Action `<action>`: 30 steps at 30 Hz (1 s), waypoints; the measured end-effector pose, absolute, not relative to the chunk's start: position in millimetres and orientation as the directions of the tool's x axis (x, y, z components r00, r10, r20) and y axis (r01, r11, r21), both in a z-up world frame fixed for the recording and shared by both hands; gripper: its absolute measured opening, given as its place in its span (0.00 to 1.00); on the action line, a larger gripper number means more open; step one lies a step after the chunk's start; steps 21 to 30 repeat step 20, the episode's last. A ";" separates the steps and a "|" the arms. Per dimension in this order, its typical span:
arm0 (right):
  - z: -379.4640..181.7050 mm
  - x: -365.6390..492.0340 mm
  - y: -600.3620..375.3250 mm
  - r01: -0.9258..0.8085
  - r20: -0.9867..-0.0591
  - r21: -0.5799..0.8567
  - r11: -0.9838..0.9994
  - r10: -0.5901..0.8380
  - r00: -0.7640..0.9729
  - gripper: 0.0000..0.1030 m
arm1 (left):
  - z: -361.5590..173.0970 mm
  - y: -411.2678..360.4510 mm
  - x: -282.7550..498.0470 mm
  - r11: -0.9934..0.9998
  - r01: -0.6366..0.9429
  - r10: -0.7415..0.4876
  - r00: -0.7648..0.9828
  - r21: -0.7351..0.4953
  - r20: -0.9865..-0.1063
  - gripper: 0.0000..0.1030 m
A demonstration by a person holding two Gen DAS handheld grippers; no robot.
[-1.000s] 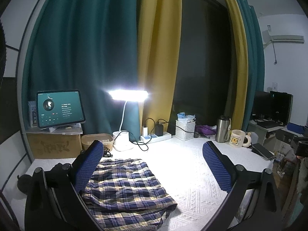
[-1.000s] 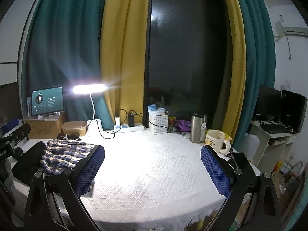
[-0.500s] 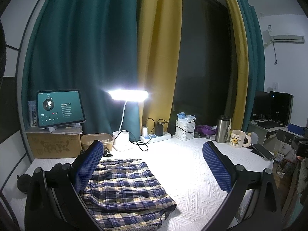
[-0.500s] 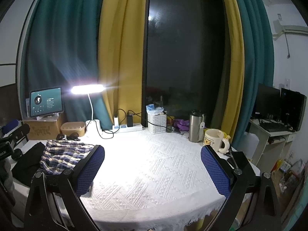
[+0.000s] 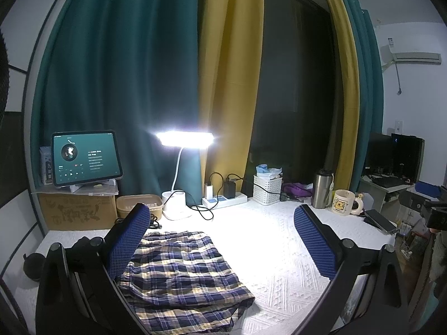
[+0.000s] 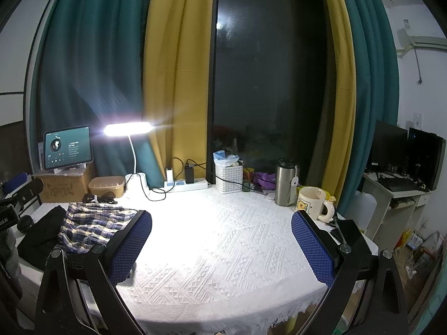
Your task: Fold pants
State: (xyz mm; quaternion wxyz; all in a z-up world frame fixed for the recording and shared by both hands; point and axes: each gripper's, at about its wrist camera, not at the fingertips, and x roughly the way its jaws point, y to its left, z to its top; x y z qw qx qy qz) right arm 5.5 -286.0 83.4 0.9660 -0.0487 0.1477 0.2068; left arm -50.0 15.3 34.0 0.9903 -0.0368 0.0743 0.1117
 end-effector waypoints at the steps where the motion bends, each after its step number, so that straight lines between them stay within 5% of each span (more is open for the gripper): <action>1: 83.3 5.5 -285.9 -0.414 -0.306 -0.032 0.910 0.386 0.870 0.97 | 34.1 15.4 -49.9 0.972 -0.227 0.216 0.964 -0.056 -0.155 0.99; 30: 79.9 10.1 -285.6 -0.424 -0.319 -0.030 0.905 0.393 0.863 0.97 | 34.1 15.0 -50.1 0.974 -0.223 0.212 0.963 -0.050 -0.164 0.99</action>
